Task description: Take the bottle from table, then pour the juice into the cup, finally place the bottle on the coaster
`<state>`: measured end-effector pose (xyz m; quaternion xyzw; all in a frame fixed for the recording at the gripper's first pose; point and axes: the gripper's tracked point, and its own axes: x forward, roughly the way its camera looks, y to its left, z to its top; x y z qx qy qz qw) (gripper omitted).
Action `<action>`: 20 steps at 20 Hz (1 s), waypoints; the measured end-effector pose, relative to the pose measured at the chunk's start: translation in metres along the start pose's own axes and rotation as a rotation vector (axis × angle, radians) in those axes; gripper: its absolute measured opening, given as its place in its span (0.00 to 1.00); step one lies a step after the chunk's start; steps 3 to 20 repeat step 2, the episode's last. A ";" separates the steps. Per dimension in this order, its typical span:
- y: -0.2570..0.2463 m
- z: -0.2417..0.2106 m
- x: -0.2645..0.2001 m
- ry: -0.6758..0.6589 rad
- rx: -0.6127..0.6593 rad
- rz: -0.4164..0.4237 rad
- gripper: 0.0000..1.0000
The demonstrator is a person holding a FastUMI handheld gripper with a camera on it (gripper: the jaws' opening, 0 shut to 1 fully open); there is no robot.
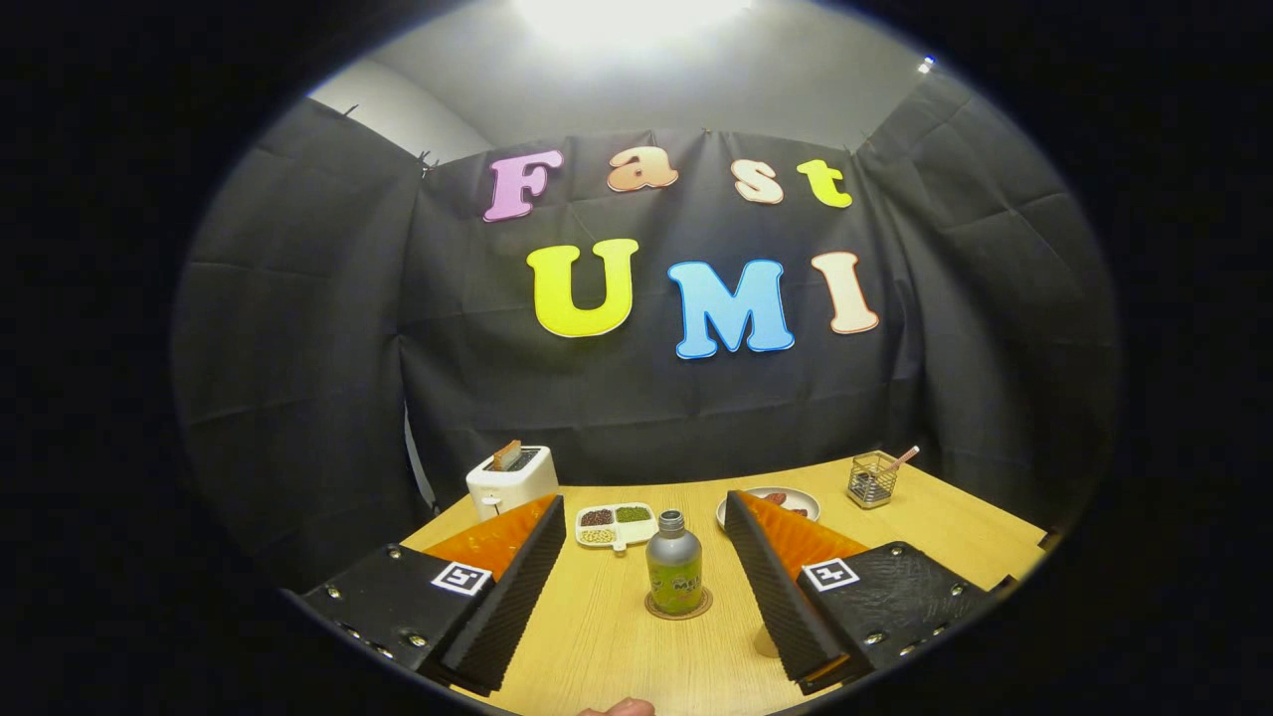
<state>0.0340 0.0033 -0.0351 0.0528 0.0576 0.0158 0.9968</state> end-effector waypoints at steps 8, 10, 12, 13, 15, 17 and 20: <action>0.003 0.002 -0.001 -0.002 -0.004 0.003 0.98; 0.003 0.002 -0.001 -0.002 -0.004 0.003 0.98; 0.003 0.002 -0.001 -0.002 -0.004 0.003 0.98; 0.003 0.002 -0.001 -0.002 -0.004 0.003 0.98; 0.003 0.002 -0.001 -0.002 -0.004 0.003 0.98; 0.003 0.002 -0.001 -0.002 -0.004 0.003 0.98; 0.003 0.002 -0.001 -0.002 -0.004 0.003 0.98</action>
